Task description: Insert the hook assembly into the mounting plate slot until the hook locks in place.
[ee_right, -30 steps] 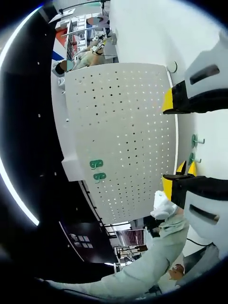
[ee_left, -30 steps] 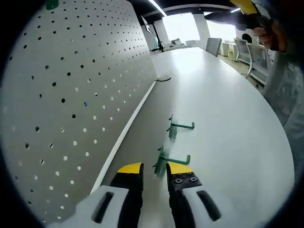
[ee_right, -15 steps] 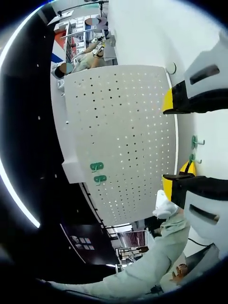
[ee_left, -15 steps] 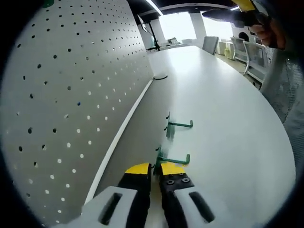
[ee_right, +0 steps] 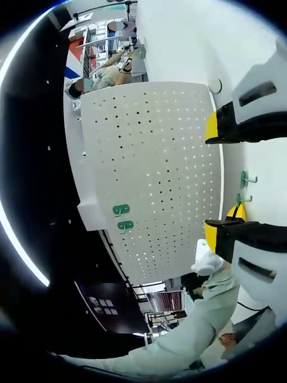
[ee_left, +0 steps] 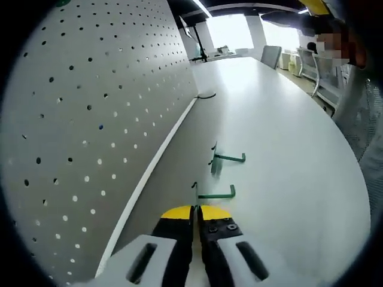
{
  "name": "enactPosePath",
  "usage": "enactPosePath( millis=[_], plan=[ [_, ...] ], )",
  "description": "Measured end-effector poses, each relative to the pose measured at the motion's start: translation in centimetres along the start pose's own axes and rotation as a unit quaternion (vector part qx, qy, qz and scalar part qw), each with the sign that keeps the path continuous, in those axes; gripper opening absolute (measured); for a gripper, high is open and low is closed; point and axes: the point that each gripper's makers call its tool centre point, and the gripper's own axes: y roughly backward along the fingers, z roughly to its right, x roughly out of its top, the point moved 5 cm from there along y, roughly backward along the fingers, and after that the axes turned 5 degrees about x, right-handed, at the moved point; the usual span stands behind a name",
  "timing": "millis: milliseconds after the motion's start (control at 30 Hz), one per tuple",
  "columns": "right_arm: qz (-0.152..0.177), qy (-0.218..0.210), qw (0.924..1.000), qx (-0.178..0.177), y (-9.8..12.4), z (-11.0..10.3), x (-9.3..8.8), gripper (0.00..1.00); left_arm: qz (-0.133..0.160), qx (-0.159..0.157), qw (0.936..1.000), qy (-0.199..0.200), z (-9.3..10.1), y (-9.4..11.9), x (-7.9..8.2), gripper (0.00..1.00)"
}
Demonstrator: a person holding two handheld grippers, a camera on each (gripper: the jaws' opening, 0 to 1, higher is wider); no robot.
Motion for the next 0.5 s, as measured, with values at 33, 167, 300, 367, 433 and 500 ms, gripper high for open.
enactPosePath(
  millis=[33, 167, 300, 367, 433, 500],
  plan=[
    [-0.001, 0.001, 1.0000, 0.001, 0.0, 0.0, 0.0, 0.49, 0.005, 0.004, 1.0000, 0.004, -0.1, 0.1, 0.3, 0.03],
    [-0.002, 0.004, 1.0000, 0.002, 0.0, -0.1, 0.0, 0.49, 0.014, 0.016, 0.9996, 0.018, -0.6, 0.7, 0.7, 0.03],
    [-0.002, 0.007, 1.0000, 0.002, 0.0, -0.1, 0.0, 0.49, 0.025, 0.033, 0.9985, 0.035, -1.4, 1.4, 1.1, 0.03],
    [-0.002, 0.008, 1.0000, 0.003, -0.1, -0.2, 0.0, 0.49, 0.028, 0.039, 0.9982, 0.038, -1.6, 1.8, 1.2, 0.03],
    [-0.003, 0.011, 0.9999, 0.004, -0.1, -0.2, 0.0, 0.49, 0.032, 0.046, 0.9976, 0.041, -1.9, 2.3, 1.2, 0.03],
    [-0.004, 0.013, 0.9999, 0.005, -0.1, -0.3, 0.0, 0.49, 0.036, 0.052, 0.9969, 0.046, -2.1, 2.8, 1.4, 0.03]
  ],
)
